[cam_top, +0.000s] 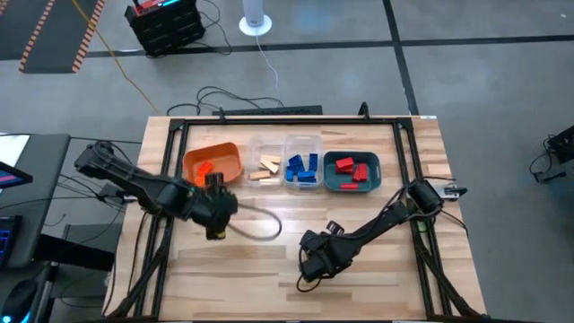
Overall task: Sort blocks
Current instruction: Put the orange game piece into the orange bin
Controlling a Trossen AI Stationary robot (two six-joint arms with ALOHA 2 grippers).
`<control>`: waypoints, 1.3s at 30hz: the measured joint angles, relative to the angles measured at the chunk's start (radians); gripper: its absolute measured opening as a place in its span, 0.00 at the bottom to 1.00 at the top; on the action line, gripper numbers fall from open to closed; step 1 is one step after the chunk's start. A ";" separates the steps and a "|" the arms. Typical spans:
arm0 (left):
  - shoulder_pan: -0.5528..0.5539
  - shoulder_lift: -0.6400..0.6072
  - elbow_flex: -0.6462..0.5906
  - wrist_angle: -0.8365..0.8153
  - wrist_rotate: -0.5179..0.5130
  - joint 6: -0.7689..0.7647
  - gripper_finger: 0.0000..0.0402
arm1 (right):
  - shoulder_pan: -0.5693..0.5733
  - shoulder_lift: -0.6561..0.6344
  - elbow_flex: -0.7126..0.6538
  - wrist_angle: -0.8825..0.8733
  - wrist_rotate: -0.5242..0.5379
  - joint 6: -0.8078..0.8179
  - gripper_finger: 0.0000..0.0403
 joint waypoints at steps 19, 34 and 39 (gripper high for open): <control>-0.201 -0.007 -0.258 0.740 -0.018 0.577 0.47 | -0.069 -0.107 0.002 0.723 -0.072 -0.591 0.41; -0.245 -0.007 -0.258 0.775 0.083 0.679 0.47 | -0.132 -0.107 0.002 0.886 -0.317 -0.627 0.42; -0.245 -0.007 -0.258 0.828 0.087 0.743 0.47 | -0.141 -0.107 0.002 0.915 -0.319 -0.625 0.42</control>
